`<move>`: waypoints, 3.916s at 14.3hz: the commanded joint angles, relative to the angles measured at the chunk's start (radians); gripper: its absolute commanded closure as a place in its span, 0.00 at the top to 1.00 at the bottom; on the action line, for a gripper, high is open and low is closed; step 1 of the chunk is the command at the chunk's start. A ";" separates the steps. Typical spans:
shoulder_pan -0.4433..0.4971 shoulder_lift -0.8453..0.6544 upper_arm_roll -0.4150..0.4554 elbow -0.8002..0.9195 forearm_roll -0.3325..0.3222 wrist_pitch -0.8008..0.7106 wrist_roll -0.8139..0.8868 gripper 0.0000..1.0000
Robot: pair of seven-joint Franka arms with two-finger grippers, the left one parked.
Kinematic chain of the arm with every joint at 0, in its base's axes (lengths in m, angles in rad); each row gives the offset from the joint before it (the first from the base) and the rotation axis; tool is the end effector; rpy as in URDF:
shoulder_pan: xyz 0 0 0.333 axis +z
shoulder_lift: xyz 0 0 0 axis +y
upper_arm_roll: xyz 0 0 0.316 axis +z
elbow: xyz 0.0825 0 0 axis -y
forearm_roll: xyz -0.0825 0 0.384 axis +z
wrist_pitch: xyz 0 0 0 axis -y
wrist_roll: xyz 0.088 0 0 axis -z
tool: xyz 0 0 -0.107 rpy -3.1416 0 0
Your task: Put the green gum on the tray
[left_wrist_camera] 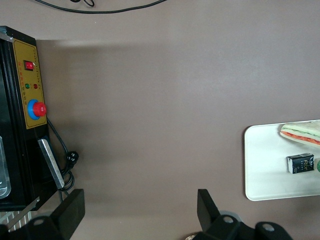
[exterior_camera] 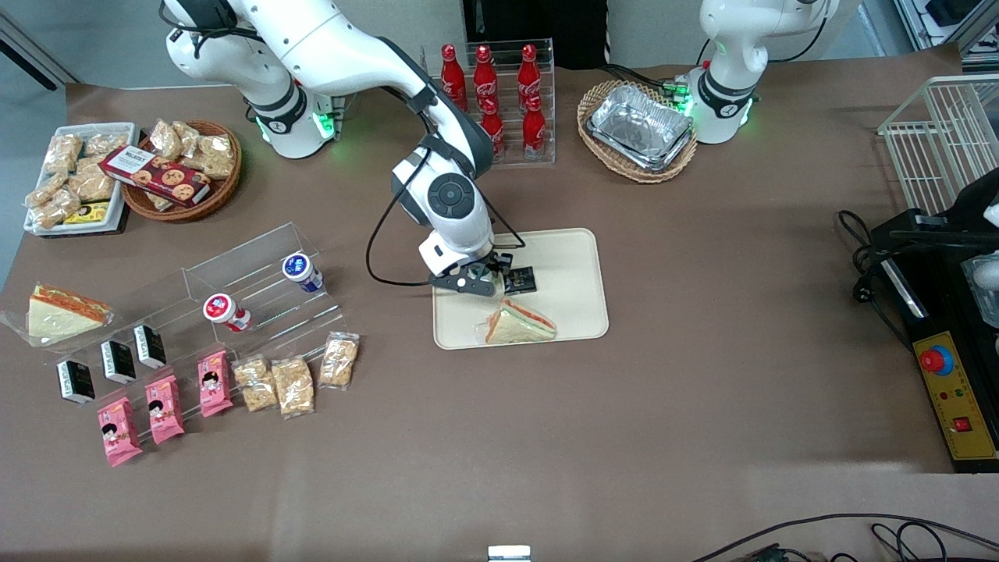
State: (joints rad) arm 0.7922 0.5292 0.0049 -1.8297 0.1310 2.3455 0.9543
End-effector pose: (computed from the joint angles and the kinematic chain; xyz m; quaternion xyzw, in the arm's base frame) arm 0.4506 0.4638 0.2420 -0.9910 0.1246 0.0409 0.0254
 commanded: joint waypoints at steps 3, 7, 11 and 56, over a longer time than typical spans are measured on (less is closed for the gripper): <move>0.044 -0.040 -0.014 -0.075 -0.027 0.031 0.015 0.00; 0.068 -0.073 -0.019 -0.163 -0.085 0.116 0.056 0.00; 0.068 -0.078 -0.019 -0.169 -0.145 0.117 0.106 0.00; -0.815 -0.511 -0.105 0.247 -0.140 -0.822 -1.189 1.00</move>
State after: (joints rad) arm -0.0164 0.0634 -0.0935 -1.5604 -0.0011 1.5571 -0.2047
